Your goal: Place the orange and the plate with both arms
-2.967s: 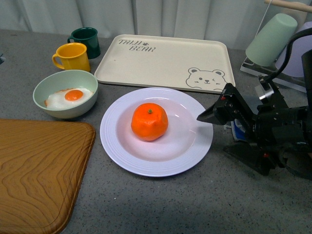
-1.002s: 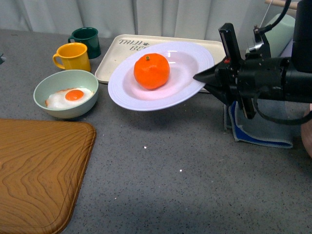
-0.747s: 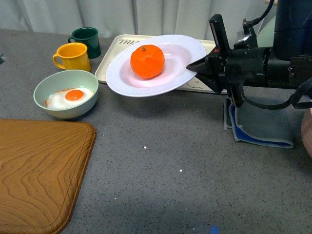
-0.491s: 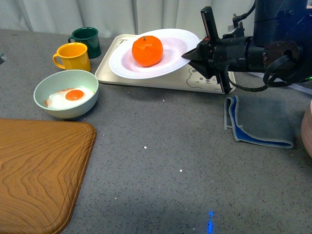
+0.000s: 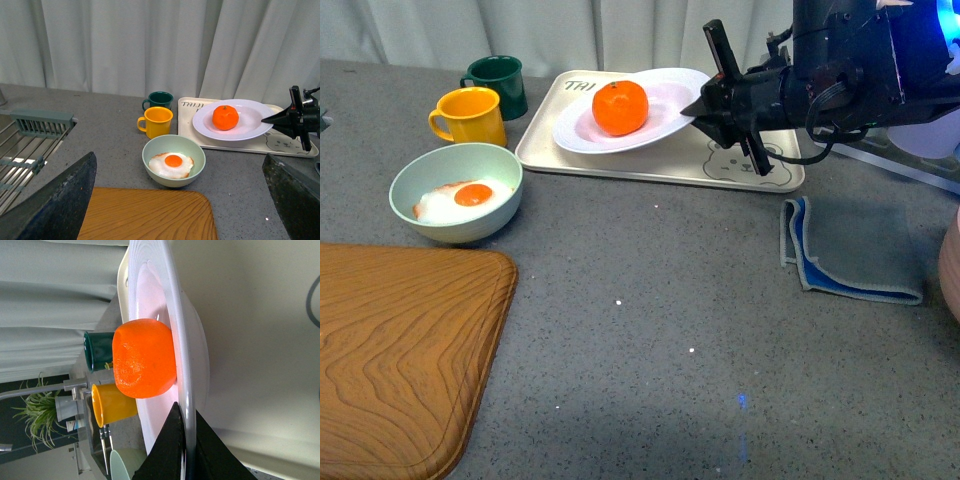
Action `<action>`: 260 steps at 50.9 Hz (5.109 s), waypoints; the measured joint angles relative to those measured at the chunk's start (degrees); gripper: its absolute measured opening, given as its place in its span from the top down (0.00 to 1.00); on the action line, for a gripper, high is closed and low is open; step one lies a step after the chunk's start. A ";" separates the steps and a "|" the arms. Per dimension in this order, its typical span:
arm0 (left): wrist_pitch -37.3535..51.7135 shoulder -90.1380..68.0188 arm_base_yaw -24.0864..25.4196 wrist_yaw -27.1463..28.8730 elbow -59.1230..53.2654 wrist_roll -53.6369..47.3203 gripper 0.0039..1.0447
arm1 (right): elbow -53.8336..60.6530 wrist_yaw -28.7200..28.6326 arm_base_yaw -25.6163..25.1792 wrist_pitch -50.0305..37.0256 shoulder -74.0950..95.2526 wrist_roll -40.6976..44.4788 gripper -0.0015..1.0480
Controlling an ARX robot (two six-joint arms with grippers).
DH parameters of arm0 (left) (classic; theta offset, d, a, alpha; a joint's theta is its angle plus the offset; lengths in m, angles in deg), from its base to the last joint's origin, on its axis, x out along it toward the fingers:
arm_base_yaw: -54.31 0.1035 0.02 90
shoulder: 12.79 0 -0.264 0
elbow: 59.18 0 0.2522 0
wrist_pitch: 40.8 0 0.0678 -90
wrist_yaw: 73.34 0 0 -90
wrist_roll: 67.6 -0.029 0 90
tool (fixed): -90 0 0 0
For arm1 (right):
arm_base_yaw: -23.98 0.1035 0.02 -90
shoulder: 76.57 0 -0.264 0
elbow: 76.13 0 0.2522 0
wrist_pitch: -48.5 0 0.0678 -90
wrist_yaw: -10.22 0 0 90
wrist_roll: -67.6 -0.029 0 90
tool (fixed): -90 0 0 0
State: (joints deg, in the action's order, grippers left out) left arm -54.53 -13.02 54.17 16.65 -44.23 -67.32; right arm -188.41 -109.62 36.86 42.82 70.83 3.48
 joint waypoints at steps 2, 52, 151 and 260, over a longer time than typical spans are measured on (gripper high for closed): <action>0.00 0.02 0.00 0.00 0.00 0.00 0.06 | 0.00 0.07 -0.04 0.07 0.15 0.17 0.99; 0.00 0.00 0.00 0.00 0.00 0.00 0.06 | 21.51 20.13 -1.22 -0.09 -20.81 38.29 0.09; 0.00 0.02 -0.02 0.02 0.00 0.00 0.06 | 98.20 29.94 -12.79 -13.77 -113.46 63.98 0.99; 0.00 0.04 0.00 0.04 0.00 0.00 0.06 | 98.20 29.77 -12.79 19.34 -147.14 64.00 0.09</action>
State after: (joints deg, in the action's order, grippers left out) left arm -54.53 -12.97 54.17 16.69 -44.23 -67.32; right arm -90.21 -79.86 24.07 62.17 -76.32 67.48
